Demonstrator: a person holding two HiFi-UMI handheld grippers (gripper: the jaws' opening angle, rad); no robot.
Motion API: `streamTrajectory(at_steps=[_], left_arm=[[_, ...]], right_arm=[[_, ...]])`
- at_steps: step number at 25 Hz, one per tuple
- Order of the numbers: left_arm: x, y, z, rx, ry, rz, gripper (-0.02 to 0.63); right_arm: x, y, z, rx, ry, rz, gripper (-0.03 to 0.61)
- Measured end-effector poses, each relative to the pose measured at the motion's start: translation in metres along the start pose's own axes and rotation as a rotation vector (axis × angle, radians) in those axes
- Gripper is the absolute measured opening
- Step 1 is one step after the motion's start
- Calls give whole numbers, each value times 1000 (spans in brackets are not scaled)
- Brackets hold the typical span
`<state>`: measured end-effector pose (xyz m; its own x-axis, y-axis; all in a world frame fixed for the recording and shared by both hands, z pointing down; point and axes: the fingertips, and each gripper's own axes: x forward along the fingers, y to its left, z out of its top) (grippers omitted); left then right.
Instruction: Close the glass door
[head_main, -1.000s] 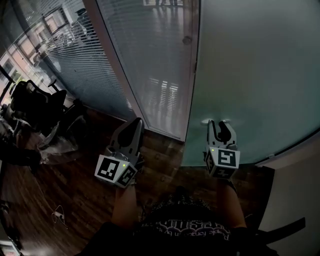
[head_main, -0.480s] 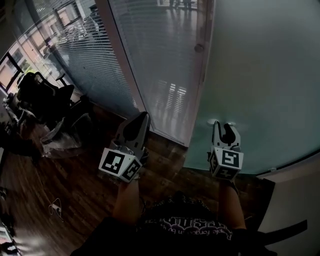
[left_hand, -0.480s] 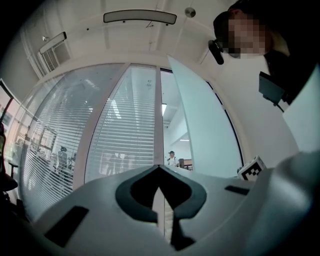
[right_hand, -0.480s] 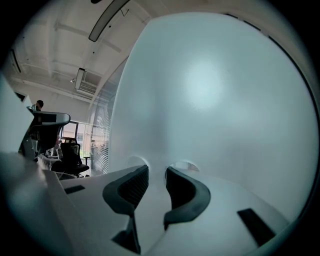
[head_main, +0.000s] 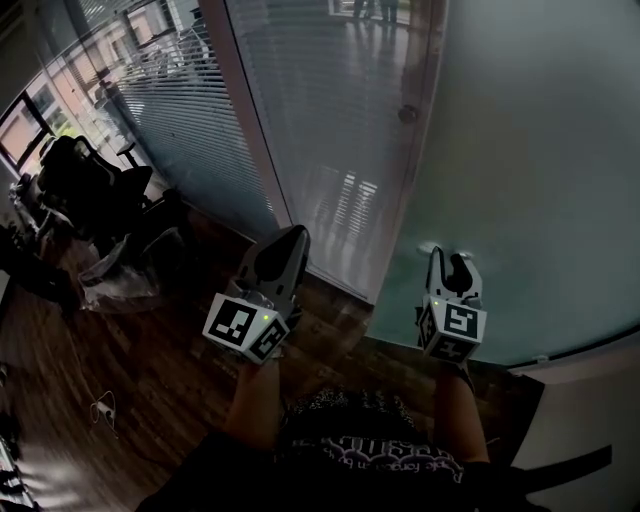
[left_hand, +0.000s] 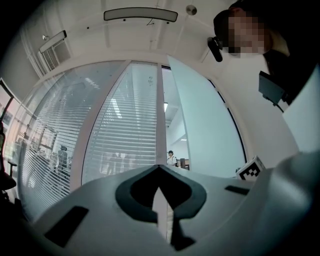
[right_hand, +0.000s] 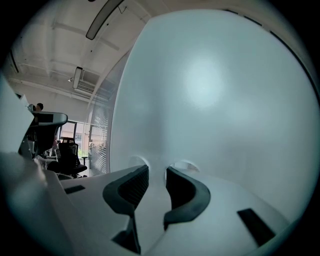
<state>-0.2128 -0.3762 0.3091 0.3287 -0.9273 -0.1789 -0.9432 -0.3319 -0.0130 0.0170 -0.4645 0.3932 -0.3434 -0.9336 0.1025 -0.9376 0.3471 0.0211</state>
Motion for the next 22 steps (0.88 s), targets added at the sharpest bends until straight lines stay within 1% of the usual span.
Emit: streamTrajectory(at_steps=[8, 14, 18, 22], left_arm=[[27, 12, -8, -14, -1, -24, 2], [59, 22, -11, -28, -14, -70, 2], [85, 27, -15, -30, -17, -114, 2], [108, 38, -18, -30, -23, -130, 2]], right_arm=[[21, -8, 2, 4, -1, -21, 112], [42, -15, 1, -7, -2, -31, 112], [56, -24, 2, -9, -5, -53, 112], [70, -33, 3, -10, -16, -65, 112]])
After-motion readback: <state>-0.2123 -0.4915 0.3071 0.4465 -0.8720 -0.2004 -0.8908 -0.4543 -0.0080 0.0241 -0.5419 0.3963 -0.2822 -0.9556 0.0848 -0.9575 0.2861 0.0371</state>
